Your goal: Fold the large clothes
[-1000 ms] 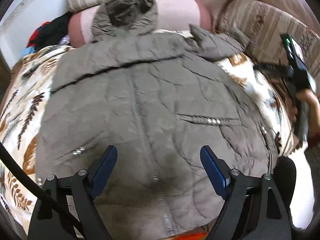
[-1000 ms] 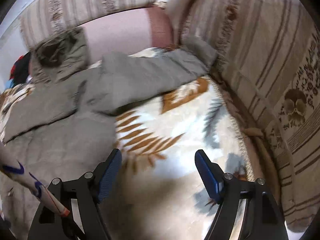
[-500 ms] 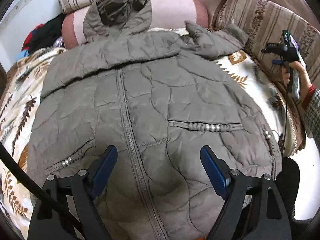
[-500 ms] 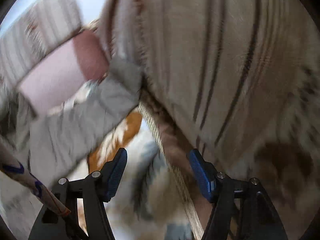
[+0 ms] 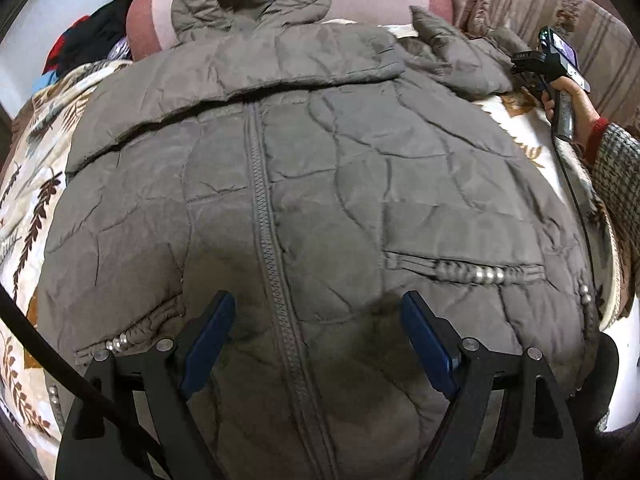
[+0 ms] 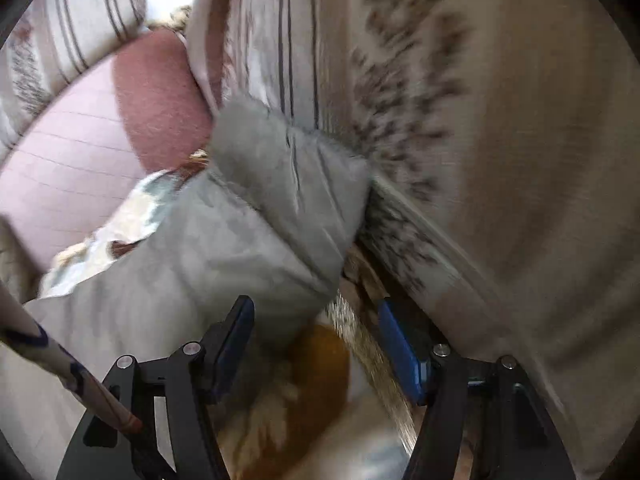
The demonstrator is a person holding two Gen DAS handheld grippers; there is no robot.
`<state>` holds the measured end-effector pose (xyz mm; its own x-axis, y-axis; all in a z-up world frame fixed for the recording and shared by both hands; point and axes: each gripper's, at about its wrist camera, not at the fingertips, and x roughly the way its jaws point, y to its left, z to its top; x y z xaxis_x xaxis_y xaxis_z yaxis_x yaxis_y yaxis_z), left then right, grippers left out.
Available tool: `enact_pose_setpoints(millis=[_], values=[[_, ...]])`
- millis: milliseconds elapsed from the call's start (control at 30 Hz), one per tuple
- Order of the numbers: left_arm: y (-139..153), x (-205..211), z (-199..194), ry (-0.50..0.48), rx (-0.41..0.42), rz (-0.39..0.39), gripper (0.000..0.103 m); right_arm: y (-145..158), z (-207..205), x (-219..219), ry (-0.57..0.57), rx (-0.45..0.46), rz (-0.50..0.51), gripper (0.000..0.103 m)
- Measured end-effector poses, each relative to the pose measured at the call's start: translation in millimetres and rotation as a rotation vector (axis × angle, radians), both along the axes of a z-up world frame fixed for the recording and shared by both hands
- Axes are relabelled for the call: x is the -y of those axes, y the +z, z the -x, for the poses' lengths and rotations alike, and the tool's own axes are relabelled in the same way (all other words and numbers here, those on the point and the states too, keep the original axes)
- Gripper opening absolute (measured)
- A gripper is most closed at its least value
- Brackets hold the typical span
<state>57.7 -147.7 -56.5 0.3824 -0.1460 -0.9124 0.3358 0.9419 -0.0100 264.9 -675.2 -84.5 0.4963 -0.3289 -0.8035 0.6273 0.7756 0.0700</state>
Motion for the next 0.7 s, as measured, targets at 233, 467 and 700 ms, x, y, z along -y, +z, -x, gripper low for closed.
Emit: enact_pose_setpoints(millis=[233, 467, 700], values=[[-4.5, -5.0, -3.8, 0.004, -0.002, 0.008, 0.084, 1.2, -10.1, 15.6, -0.043, 0.071, -0.105, 0.022], [3.5, -19.7, 7.5, 0.013, 0.007, 0.055, 0.084, 71.4, 36.3, 8.9, -0.037, 0.183, -0.114, 0.012], [30.7, -47.5, 29.1, 0.031, 0.081, 0.117, 0.084, 154.8, 94.6, -9.4, -0.053, 0.274, -0.090, 0.011]])
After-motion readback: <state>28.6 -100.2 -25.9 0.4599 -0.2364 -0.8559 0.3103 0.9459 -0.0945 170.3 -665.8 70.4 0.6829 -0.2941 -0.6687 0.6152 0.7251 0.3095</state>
